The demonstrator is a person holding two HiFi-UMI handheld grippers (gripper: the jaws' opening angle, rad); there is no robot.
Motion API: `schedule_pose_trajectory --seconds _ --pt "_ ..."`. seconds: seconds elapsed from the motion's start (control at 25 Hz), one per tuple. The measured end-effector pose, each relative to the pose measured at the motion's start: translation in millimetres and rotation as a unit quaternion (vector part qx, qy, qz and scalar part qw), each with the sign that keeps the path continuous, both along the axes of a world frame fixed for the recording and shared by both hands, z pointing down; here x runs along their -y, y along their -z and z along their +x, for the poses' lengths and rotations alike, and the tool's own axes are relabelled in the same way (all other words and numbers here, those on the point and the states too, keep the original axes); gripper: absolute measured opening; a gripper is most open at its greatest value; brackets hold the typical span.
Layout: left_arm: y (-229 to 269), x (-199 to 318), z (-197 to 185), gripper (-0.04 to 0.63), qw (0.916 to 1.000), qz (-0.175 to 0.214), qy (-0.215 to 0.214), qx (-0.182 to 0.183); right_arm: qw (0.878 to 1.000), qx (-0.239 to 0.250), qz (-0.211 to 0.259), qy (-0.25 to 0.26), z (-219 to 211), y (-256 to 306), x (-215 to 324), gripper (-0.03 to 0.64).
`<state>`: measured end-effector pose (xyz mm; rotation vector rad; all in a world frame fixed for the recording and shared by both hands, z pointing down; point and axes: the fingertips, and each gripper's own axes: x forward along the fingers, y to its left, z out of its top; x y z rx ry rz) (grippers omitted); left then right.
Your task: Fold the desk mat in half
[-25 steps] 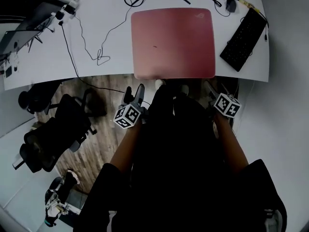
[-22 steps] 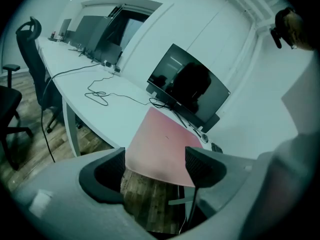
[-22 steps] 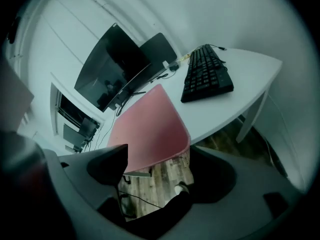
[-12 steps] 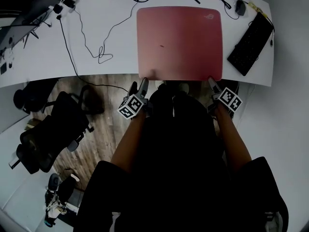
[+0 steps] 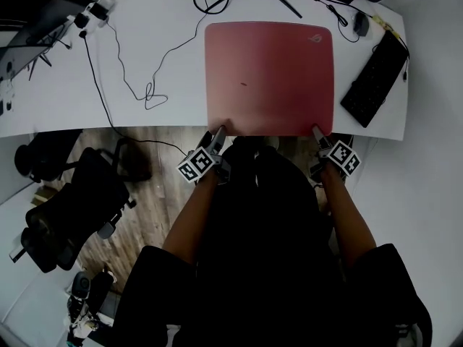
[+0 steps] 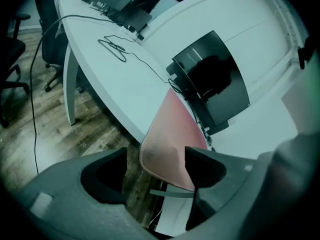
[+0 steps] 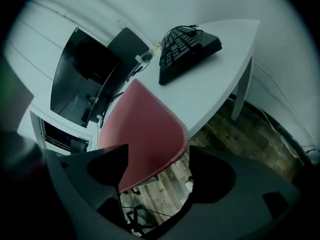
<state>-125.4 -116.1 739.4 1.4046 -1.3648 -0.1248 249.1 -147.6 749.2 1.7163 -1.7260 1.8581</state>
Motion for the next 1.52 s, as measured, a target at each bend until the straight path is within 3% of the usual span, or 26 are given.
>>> schedule_pose_trajectory --seconds 0.12,0.24,0.36,0.48,0.64,0.8,1.08,1.52 --pt "-0.6 3.1 2.5 0.356 0.9999 -0.005 -0.004 -0.010 1.000 0.002 -0.003 0.005 -3.4 -0.1 2.5 0.368" --pt "-0.9 4.1 5.9 0.348 0.9996 -0.011 -0.017 -0.019 1.000 -0.004 -0.014 -0.004 1.6 -2.8 1.2 0.293" --pt "-0.5 1.9 1.9 0.220 0.9995 -0.016 -0.018 -0.019 1.000 -0.009 -0.021 -0.010 7.8 -4.3 -2.7 0.197" --pt "-0.6 -2.7 -4.0 0.105 0.9992 -0.027 -0.013 -0.025 1.000 -0.009 -0.022 -0.004 10.2 -1.8 -5.3 0.151" --pt "9.4 -4.0 -4.2 0.048 0.9987 -0.021 -0.023 -0.040 1.000 -0.006 -0.029 -0.006 11.3 2.2 -8.0 0.097" --pt "20.8 -2.1 -3.0 0.034 0.9983 -0.012 -0.025 -0.052 1.000 -0.006 -0.011 -0.008 8.7 14.3 -5.4 0.021" --pt "43.9 1.3 -2.3 0.032 0.9960 0.010 -0.023 -0.086 0.999 0.017 0.023 -0.016 5.7 38.6 -3.2 0.017" --pt "94.9 39.0 -8.7 0.032 0.9905 0.060 -0.020 -0.122 0.991 0.059 0.095 -0.072 8.6 88.4 25.3 0.015"
